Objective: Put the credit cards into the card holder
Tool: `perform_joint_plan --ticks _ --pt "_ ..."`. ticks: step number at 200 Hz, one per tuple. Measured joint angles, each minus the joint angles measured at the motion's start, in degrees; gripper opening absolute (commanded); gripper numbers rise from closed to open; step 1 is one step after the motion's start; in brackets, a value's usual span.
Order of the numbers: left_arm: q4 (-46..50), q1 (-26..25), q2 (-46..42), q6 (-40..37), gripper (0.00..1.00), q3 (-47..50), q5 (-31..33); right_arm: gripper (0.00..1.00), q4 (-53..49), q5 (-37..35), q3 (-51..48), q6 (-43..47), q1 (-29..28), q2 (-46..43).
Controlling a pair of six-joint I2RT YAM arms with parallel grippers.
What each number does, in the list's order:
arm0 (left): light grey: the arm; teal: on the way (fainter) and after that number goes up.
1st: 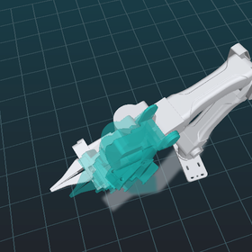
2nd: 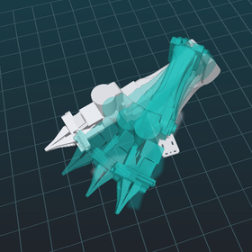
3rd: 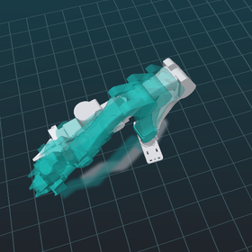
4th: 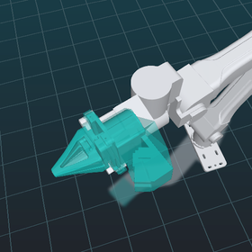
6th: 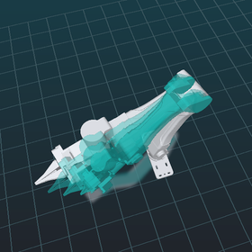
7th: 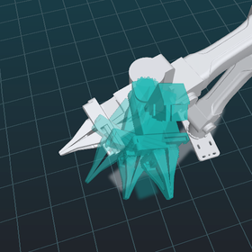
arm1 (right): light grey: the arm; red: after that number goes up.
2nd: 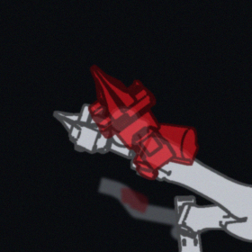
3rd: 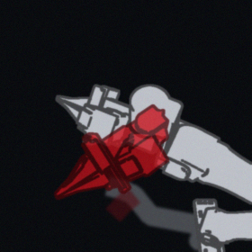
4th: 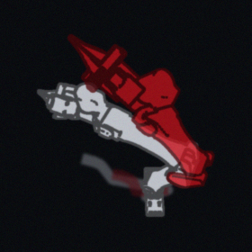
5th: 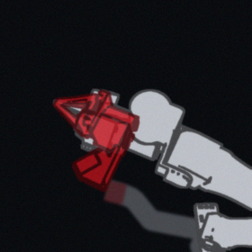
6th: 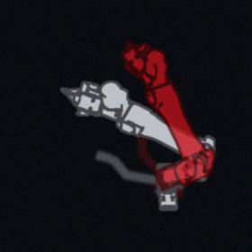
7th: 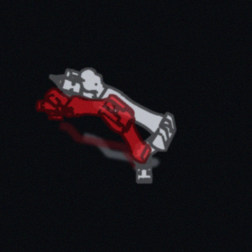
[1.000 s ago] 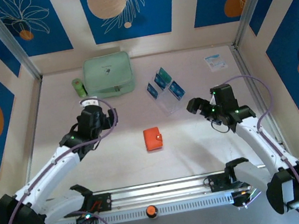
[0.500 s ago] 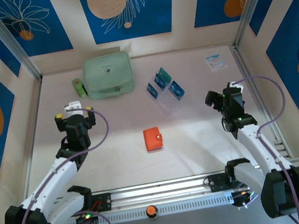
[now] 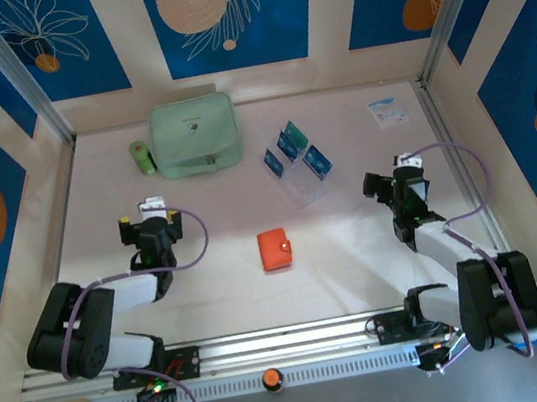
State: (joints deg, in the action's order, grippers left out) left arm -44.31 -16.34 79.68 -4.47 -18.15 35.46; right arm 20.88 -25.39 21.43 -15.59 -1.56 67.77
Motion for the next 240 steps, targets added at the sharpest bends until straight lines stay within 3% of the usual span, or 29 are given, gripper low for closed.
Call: perform_joint_plan --ticks 45,101,133,160,240 --pt "-6.78 2.47 5.97 -0.87 1.00 -1.01 -4.72 0.99 11.96 3.85 -0.24 3.98 -1.81 7.87" --pt "-7.17 5.27 7.02 -1.05 1.00 -2.49 -12.85 0.99 32.13 8.07 -5.40 6.25 -0.17 18.38" --pt "-9.68 8.41 8.81 -1.01 1.00 -2.08 -21.64 0.99 32.24 11.43 -4.57 6.25 1.33 19.43" --pt "-9.27 9.60 9.62 -0.28 1.00 -2.10 -24.94 0.99 29.66 13.42 -0.72 6.45 1.66 19.45" --pt "-10.01 9.88 9.66 2.01 1.00 -2.14 -22.32 0.99 27.28 13.16 1.29 7.34 0.02 19.45"
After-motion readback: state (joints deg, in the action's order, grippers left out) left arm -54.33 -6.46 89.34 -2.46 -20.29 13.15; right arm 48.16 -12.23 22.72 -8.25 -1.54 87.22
